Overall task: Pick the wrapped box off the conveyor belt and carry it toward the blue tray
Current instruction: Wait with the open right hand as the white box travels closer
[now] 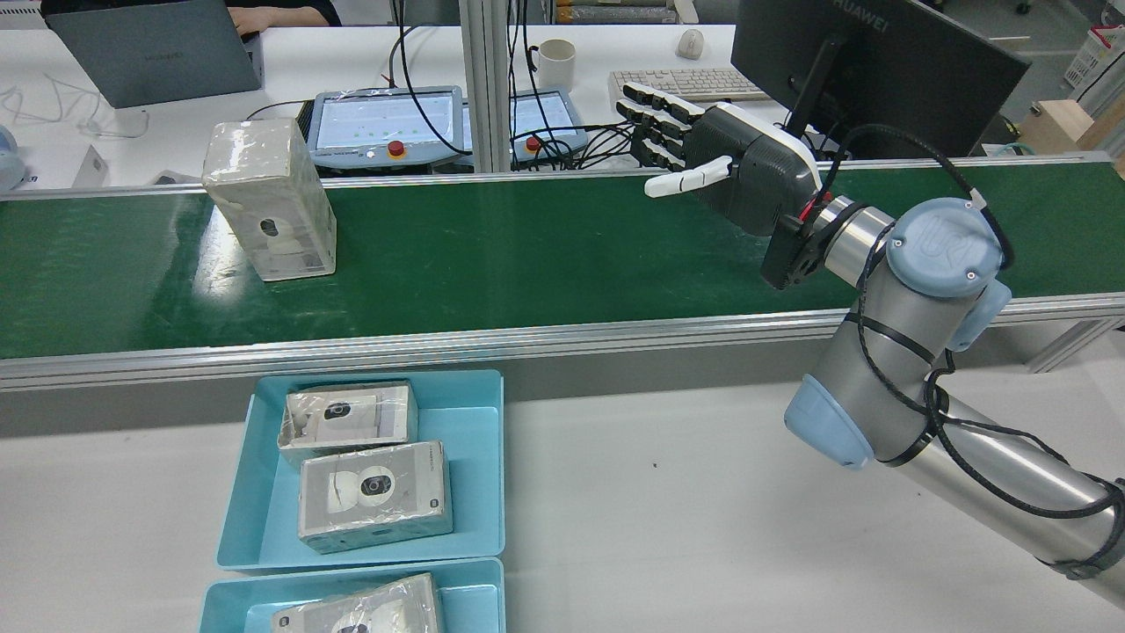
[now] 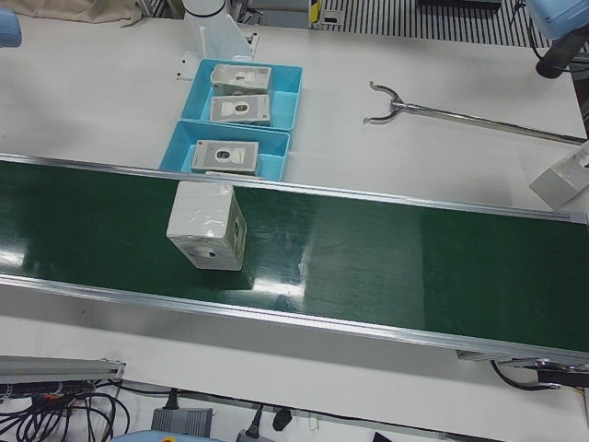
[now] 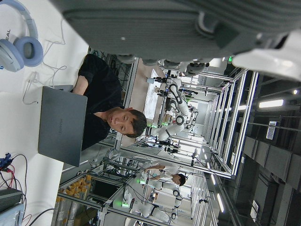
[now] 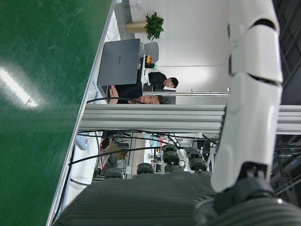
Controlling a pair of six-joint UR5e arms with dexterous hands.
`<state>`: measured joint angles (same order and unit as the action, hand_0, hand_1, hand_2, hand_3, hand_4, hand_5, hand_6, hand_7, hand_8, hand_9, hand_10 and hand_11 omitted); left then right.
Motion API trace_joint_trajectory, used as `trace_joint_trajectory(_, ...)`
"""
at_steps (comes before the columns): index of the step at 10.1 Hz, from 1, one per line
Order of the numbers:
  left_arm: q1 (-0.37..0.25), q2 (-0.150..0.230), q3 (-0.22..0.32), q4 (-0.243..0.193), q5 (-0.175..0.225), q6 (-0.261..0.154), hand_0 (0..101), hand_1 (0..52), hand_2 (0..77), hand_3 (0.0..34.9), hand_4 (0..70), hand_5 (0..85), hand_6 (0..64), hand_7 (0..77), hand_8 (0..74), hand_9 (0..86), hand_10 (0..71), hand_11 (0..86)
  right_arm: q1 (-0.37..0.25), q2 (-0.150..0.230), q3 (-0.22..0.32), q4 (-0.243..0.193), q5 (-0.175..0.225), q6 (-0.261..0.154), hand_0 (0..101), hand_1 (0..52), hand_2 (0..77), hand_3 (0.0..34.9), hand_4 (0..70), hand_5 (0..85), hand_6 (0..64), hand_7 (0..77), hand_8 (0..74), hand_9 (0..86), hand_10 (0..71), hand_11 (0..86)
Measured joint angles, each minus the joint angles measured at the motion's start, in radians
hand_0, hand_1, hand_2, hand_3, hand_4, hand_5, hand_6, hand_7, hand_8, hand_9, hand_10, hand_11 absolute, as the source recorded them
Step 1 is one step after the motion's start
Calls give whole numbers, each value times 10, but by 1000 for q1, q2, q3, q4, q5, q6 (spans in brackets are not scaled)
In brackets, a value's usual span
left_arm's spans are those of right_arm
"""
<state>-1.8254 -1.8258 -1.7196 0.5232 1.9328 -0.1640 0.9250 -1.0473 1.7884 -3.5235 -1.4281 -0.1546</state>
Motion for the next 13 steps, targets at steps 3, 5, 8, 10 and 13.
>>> trace_joint_trajectory(3,0,0,0,0,0,0,0,0,5,0,0,11,0,0,0,0,0,0,0,0,-1,0,0,0,464,131,136,101,5,82,0,11,0,11,0,11)
trace_joint_trajectory(5,0,0,0,0,0,0,0,0,5,0,0,11,0,0,0,0,0,0,0,0,-1,0,0,-1,466,131,136,98,5,82,0,11,0,11,0,11)
trace_joint_trajectory(8,0,0,0,0,0,0,0,0,5,0,0,11,0,0,0,0,0,0,-1,1,-2,0,0,-2,466,131,136,98,5,82,0,11,0,11,0,11)
trace_joint_trajectory(10,0,0,0,0,0,0,0,0,5,0,0,11,0,0,0,0,5,0,-1,1,-3,0,0,-3,466,131,125,99,5,82,0,11,0,11,0,11)
trace_joint_trajectory(13,0,0,0,0,0,0,0,0,5,0,0,11,0,0,0,0,0,0,-3,1,-3,0,0,-4,465,131,125,98,5,82,0,11,0,11,0,11)
